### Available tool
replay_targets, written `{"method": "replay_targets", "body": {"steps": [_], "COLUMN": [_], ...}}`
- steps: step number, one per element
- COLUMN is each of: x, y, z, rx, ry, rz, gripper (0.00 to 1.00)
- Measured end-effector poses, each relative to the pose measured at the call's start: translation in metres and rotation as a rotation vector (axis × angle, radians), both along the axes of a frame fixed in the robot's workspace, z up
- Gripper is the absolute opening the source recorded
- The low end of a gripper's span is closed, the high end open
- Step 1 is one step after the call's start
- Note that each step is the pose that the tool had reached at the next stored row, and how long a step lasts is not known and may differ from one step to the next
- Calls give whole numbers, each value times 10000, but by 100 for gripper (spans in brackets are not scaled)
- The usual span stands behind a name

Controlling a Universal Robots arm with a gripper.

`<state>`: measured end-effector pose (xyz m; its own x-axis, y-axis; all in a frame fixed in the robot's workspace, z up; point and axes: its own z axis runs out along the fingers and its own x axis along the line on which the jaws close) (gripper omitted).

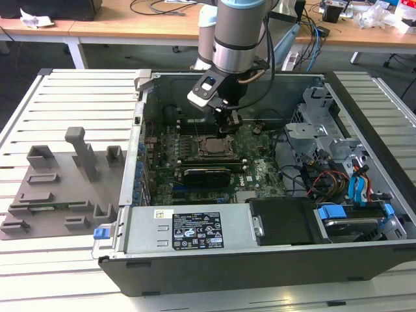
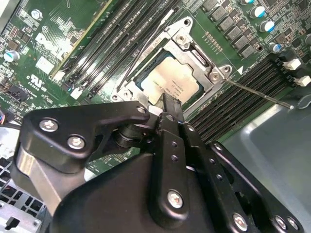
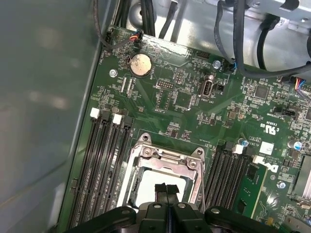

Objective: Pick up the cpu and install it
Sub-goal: 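Install the first cpu locking lever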

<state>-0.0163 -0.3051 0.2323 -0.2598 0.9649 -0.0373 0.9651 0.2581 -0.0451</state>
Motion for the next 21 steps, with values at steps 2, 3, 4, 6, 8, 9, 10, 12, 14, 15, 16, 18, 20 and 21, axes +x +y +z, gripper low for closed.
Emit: {"method": "replay_targets", "body": {"steps": [2, 3, 4, 6, 8, 9, 10, 12, 14, 15, 16, 18, 20, 21], "x": [0, 0, 0, 0, 0, 0, 0, 0, 0, 0, 0, 0, 0, 0], "y": [0, 0, 0, 0, 0, 0, 0, 0, 0, 0, 0, 0, 0, 0], "z": [0, 0, 0, 0, 0, 0, 0, 0, 0, 0, 0, 0, 0, 0], "rx": [0, 0, 0, 0, 0, 1, 0, 1, 1, 1, 0, 0, 0, 0], "ry": [0, 0, 0, 0, 0, 0, 0, 0, 0, 0, 0, 0, 0, 0], "rz": [62, 84, 106, 154, 200, 236, 271, 392, 513, 563, 660, 833, 978, 1073], "gripper": [11, 11, 11, 11, 11, 11, 11, 11, 11, 11, 11, 11, 11, 11]}}
